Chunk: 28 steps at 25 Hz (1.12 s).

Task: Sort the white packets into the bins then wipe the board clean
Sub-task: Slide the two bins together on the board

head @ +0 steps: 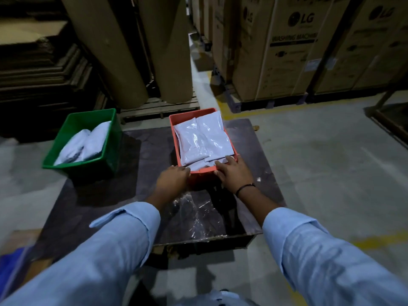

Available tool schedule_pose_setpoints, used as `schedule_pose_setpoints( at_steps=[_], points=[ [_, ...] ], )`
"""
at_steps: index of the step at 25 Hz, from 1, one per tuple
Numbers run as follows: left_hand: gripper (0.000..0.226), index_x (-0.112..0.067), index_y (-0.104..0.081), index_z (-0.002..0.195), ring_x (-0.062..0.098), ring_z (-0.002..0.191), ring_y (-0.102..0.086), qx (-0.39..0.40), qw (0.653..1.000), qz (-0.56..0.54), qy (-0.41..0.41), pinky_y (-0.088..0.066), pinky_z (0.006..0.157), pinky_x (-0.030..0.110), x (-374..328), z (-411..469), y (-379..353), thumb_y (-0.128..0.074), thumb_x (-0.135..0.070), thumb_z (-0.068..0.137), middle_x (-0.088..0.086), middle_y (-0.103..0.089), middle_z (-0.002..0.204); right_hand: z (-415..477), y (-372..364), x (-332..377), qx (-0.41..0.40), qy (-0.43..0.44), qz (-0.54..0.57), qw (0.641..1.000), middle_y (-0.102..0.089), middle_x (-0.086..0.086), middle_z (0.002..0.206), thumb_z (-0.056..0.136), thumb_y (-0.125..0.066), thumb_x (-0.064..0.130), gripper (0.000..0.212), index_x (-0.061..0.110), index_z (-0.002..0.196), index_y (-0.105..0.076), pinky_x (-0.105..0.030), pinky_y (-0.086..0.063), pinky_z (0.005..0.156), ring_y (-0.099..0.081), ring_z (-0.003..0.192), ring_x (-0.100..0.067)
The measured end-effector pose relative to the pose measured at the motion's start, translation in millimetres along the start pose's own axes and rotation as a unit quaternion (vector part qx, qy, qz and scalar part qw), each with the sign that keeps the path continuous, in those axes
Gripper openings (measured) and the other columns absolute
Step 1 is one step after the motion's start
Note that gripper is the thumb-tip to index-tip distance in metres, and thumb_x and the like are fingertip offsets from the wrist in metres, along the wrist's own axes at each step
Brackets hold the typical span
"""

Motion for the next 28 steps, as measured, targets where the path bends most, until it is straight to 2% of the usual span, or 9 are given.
schedule_pose_setpoints(
  at_steps=[3, 6, 10, 12, 15, 19, 23, 25, 28],
  points=[
    [0.026, -0.022, -0.065, 0.116, 0.031, 0.101, -0.065, -0.018, 0.999, 0.031, 0.023, -0.053, 0.080, 0.039, 39, -23, 3, -0.058, -0.029, 0.092, 0.006, -0.071, 0.112, 18, -13, 38, 0.027, 0.035, -0.015, 0.999, -0.063, -0.017, 0.117, 0.092, -0.048, 0.047, 0.036, 0.029, 0.119, -0.064, -0.046, -0.042, 0.097, -0.057, 0.106, -0.037],
    [0.022, -0.022, -0.069, 0.103, 0.029, 0.093, -0.064, -0.016, 0.997, 0.071, 0.040, -0.049, 0.080, 0.036, 67, -44, 7, -0.056, -0.030, 0.087, 0.003, -0.075, 0.099, 33, -23, 73, 0.039, 0.061, -0.015, 0.997, -0.061, -0.014, 0.122, 0.091, -0.033, 0.052, 0.044, 0.033, 0.122, -0.060, -0.045, -0.044, 0.094, -0.055, 0.106, -0.039],
    [0.026, -0.021, -0.071, 0.099, 0.032, 0.095, -0.064, -0.006, 0.992, 0.097, 0.084, -0.049, 0.086, 0.040, 110, -70, 3, -0.050, -0.027, 0.086, 0.003, -0.076, 0.094, 42, -20, 117, 0.028, 0.095, -0.019, 0.995, -0.065, -0.014, 0.114, 0.092, -0.053, 0.039, 0.030, 0.032, 0.119, -0.065, -0.042, -0.050, 0.083, -0.057, 0.091, -0.040],
    [0.026, -0.020, -0.073, 0.097, 0.035, 0.099, -0.066, -0.001, 0.989, 0.107, 0.104, -0.050, 0.088, 0.042, 130, -83, 3, -0.050, -0.024, 0.085, 0.003, -0.077, 0.092, 45, -19, 138, 0.031, 0.110, -0.009, 0.993, -0.065, -0.014, 0.115, 0.089, -0.060, 0.031, 0.031, 0.031, 0.119, -0.066, -0.042, -0.053, 0.081, -0.056, 0.091, -0.041],
    [0.022, -0.019, -0.073, 0.098, 0.036, 0.104, -0.067, 0.002, 0.986, 0.111, 0.127, -0.050, 0.092, 0.044, 156, -97, 3, -0.070, -0.025, 0.078, 0.004, -0.077, 0.091, 55, -17, 168, 0.023, 0.120, 0.002, 0.992, -0.063, -0.014, 0.117, 0.087, -0.062, 0.026, 0.030, 0.030, 0.116, -0.067, -0.041, -0.054, 0.078, -0.057, 0.092, -0.041],
    [0.052, -0.011, -0.068, 0.121, 0.035, 0.115, -0.065, 0.002, 0.990, 0.058, 0.129, -0.050, 0.101, 0.044, 182, -107, 0, -0.077, -0.020, 0.071, 0.010, -0.073, 0.116, 66, -23, 200, 0.027, 0.124, 0.007, 0.992, -0.060, -0.014, 0.116, 0.084, -0.063, 0.023, 0.026, 0.027, 0.109, -0.068, -0.041, -0.054, 0.075, -0.057, 0.091, -0.039],
    [0.087, -0.006, -0.051, 0.144, 0.037, 0.130, -0.056, 0.024, 0.996, -0.005, 0.084, -0.043, 0.112, 0.046, 187, -112, -15, -0.080, -0.026, 0.065, 0.018, -0.055, 0.145, 82, -31, 220, 0.032, 0.110, -0.002, 0.993, -0.058, -0.014, 0.113, 0.081, -0.066, 0.022, 0.032, 0.025, 0.112, -0.066, -0.039, -0.052, 0.077, -0.054, 0.095, -0.037],
    [0.090, -0.006, -0.033, 0.156, 0.039, 0.146, -0.036, 0.032, 0.995, -0.006, 0.092, -0.027, 0.123, 0.048, 197, -112, -20, -0.071, -0.031, 0.078, 0.021, -0.036, 0.159, 91, -31, 232, 0.030, 0.118, -0.002, 0.993, -0.058, -0.016, 0.114, 0.079, -0.067, 0.020, 0.032, 0.022, 0.111, -0.066, -0.039, -0.049, 0.080, -0.054, 0.095, -0.038],
    [0.082, -0.008, -0.012, 0.161, 0.039, 0.155, -0.013, 0.056, 0.993, 0.012, 0.106, -0.005, 0.126, 0.049, 215, -109, -20, -0.037, -0.039, 0.090, 0.020, -0.014, 0.167, 105, -34, 248, 0.035, 0.115, 0.010, 0.993, -0.054, -0.022, 0.123, 0.083, -0.062, 0.015, 0.036, 0.018, 0.119, -0.064, -0.040, -0.045, 0.093, -0.053, 0.104, -0.041]
  ],
)
Point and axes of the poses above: each hand's wrist, its own z-axis towards the middle knuckle, its own y-axis out of the back of the hand, x = y × z, the point moved 7 cm from there along z, towards the middle knuckle
